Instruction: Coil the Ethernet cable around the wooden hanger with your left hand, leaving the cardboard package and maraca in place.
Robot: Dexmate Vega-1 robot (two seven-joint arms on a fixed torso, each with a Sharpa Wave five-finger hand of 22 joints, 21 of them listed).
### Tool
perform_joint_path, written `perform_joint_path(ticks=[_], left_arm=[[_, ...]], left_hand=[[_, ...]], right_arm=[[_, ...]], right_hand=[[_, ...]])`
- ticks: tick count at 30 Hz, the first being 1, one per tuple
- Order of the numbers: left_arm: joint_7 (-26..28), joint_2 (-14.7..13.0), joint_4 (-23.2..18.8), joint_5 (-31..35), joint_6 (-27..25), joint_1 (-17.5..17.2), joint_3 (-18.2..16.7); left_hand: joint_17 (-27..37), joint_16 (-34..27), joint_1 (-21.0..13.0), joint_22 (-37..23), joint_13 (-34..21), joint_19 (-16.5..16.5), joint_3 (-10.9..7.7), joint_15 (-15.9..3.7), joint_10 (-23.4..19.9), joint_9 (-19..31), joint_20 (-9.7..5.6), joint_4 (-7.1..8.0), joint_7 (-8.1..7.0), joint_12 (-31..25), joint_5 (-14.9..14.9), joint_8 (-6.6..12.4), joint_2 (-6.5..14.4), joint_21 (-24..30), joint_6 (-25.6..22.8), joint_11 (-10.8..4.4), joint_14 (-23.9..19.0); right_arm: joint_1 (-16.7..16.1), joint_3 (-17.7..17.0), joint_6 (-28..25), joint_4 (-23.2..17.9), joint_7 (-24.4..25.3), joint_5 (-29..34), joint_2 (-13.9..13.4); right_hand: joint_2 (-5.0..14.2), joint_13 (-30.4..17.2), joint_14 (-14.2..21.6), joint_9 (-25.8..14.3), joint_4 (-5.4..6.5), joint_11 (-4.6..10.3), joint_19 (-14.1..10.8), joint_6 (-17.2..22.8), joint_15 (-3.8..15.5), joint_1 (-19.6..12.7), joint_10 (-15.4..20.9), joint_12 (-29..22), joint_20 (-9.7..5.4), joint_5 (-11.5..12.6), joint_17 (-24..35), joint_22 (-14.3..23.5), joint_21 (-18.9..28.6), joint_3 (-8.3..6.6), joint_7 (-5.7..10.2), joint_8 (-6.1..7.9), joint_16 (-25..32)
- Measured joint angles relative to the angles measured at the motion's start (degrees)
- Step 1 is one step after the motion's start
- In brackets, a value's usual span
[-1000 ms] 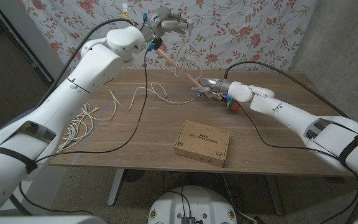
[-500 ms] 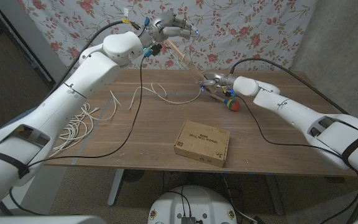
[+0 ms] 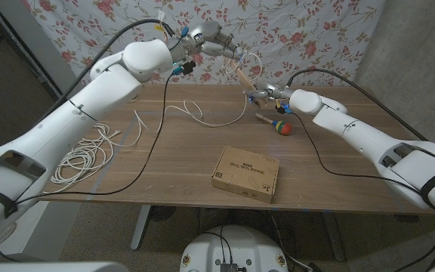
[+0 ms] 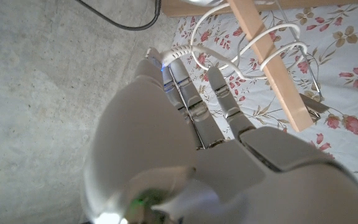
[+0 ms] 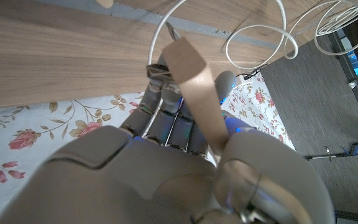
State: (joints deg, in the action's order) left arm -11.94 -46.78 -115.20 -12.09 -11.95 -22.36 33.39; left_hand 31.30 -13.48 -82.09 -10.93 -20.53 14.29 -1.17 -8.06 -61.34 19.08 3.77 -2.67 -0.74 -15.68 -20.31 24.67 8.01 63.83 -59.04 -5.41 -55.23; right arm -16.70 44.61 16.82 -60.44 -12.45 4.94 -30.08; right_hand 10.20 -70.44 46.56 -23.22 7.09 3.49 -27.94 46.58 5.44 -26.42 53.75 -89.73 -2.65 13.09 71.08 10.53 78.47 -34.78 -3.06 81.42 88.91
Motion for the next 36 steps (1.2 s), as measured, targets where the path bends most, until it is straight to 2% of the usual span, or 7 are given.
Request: perform_joint_path(ticks=[8,10,12,17,23,27,36], left_arm=[[-0.7,-2.2,-6.6,14.9,-5.5,0.5,3.8],[-1.3,-2.5,-7.8,20.5,-7.4,0.5,4.5],[-1.8,-2.7,-9.1,23.9,-8.3,0.5,5.1],[-4.0,-2.9,-11.1,30.4,-9.7,-0.2,5.2],[-6.7,-3.0,-12.5,34.0,-10.2,-0.7,4.6],[-7.9,-3.1,-13.0,35.8,-10.2,-1.4,4.0],[-3.8,-3.1,-13.6,37.6,-7.0,-6.3,0.2]], left_hand=[[-0.4,2.7,1.0,0.3,-0.3,-4.1,-0.61,1.96,3.9,-1.6,0.34,0.19,-3.68,3.3,5.2,-3.71,1.5,-1.1,5.5,-3.94,8.8],[-1.5,3.3,3.8,0.5,-12.9,-5.4,0.24,3.12,7.3,-2.1,0.78,1.29,-4.58,4.5,6.2,-5.88,0.7,-1.9,9.9,-5.07,13.2],[-3.0,3.3,7.4,0.6,-14.9,-7.2,1.49,4.15,13.4,-2.8,1.50,2.52,-5.21,5.2,6.7,-9.40,-0.2,-2.9,16.5,-4.39,18.6],[-8.3,3.3,12.6,0.6,-9.7,-13.2,6.24,5.75,37.1,-5.9,4.91,4.43,-2.95,5.7,3.3,-14.76,-4.4,-7.2,42.2,1.80,36.2],[-15.0,3.3,20.7,0.5,-0.9,-23.8,15.89,17.15,69.3,-8.4,8.21,8.37,2.52,5.7,-5.7,-14.76,-8.0,-19.1,67.8,13.88,62.7],[-17.5,3.0,24.8,-0.1,3.0,-24.1,19.77,19.56,71.3,-8.4,8.30,10.23,2.90,5.1,-11.0,-14.76,-7.5,-27.1,68.6,17.04,65.4],[-18.9,1.6,36.6,-1.5,8.2,-24.0,20.64,19.85,71.3,-8.7,8.30,9.21,0.41,5.7,-21.4,-15.81,-11.5,-46.9,68.9,17.20,65.2]], right_arm=[[-1.1,-1.2,-0.2,-1.9,0.6,-1.0,-0.9],[-1.2,-1.3,-0.3,-2.1,0.8,-1.1,-1.1],[-1.3,-1.4,-0.3,-2.4,0.9,-1.2,-1.1],[-1.6,-1.7,-0.3,-2.8,1.2,-1.3,-1.3],[-1.8,-1.9,-0.3,-3.1,1.5,-1.4,-1.4],[-1.9,-1.9,-0.3,-3.2,1.6,-1.4,-1.4],[-1.9,-2.0,-0.6,-3.2,2.0,-1.4,-1.1]], right_hand=[[0.15,0.0,0.0,0.1,0.00,0.00,0.0,0.0,0.00,-0.1,0.0,0.0,0.00,0.0,0.0,0.0,0.0,0.00,0.00,0.00,0.0],[0.15,0.0,0.0,0.1,0.00,0.00,0.0,0.0,0.00,-0.1,0.0,0.0,0.00,0.0,0.0,-0.1,0.0,0.00,0.00,0.00,0.0],[0.15,0.1,0.0,0.1,0.00,0.00,0.0,0.0,0.00,-0.1,0.0,0.0,0.00,0.0,0.0,-0.1,0.0,0.00,0.00,0.00,0.0],[0.14,0.1,0.0,0.1,0.00,0.00,0.0,0.0,0.00,-0.1,0.0,0.1,0.00,0.0,0.0,-0.1,0.0,0.00,0.00,0.00,0.0],[0.14,0.0,0.0,0.1,0.00,0.00,0.0,0.0,0.00,-0.1,0.0,0.1,0.00,0.0,0.0,-0.1,0.0,0.00,0.00,-0.01,0.0],[0.14,0.0,0.0,0.1,0.00,0.01,0.0,0.0,0.00,-0.1,0.0,0.1,-0.01,0.0,0.0,-0.1,0.0,0.00,0.01,-0.01,0.0],[0.13,0.0,0.0,0.1,0.00,0.01,0.3,0.0,0.00,-0.1,0.0,0.3,-0.16,0.0,0.0,-0.1,0.2,0.00,0.00,-0.01,0.0]])
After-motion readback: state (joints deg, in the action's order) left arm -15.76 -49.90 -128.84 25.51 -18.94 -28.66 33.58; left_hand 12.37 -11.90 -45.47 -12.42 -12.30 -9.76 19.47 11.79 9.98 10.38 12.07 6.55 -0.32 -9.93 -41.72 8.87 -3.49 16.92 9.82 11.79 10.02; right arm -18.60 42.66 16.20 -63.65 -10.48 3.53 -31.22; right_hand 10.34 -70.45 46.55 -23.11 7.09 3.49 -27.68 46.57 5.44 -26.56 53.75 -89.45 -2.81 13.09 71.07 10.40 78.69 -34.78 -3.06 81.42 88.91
